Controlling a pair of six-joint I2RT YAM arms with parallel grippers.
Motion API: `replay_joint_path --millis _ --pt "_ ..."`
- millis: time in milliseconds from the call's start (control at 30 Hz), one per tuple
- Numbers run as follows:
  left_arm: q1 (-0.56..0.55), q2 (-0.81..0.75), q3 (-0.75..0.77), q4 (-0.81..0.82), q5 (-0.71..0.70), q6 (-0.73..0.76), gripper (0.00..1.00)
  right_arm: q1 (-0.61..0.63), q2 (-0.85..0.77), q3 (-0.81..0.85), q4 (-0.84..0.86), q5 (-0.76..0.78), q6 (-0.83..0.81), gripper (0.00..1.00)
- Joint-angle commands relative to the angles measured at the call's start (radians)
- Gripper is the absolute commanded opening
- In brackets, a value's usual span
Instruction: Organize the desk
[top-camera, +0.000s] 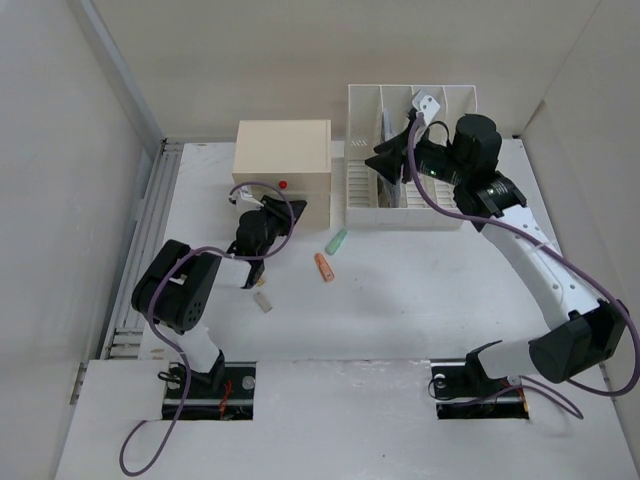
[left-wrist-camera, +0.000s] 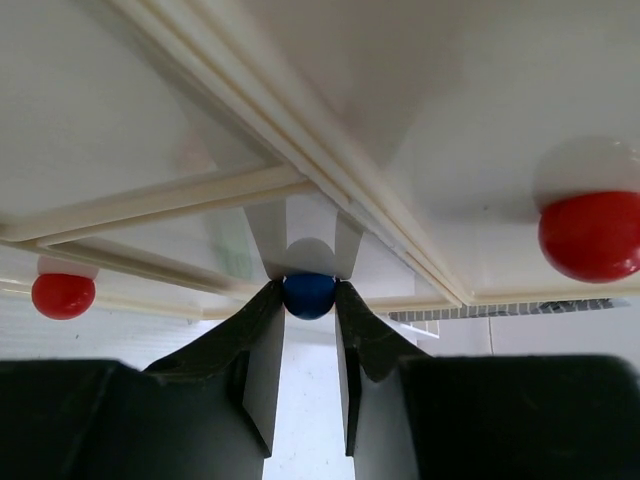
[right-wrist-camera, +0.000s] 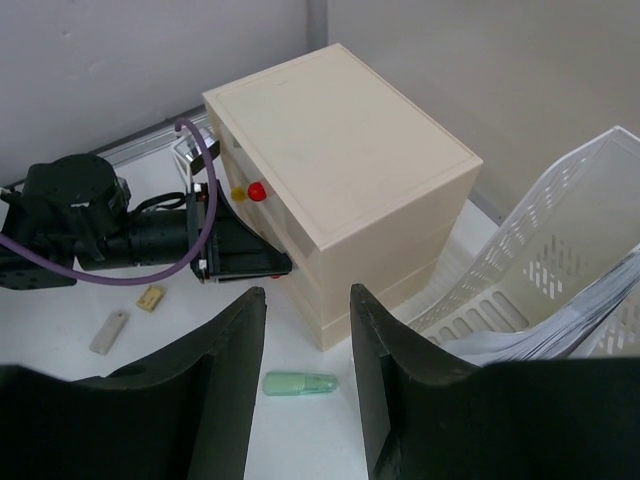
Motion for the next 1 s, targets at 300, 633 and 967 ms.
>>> replay_joint_path --millis 300,633,967 --pt "-0.068 -0.098 -0.203 0.155 -0.075 -0.013 0.07 -0.005 -0.036 -0.007 0.075 -0.065 0.013 0.45" --pt "-0.091 -0.125 -0.332 0.238 -0.084 -0.044 0.47 -0.005 0.005 -0.016 0.063 -0.216 -0.043 0.64" --pt "-0.134 -0.45 -0.4 0.067 0.013 -0.01 0.69 0.16 0.216 0.135 -0.52 -0.042 -0.725 0.44"
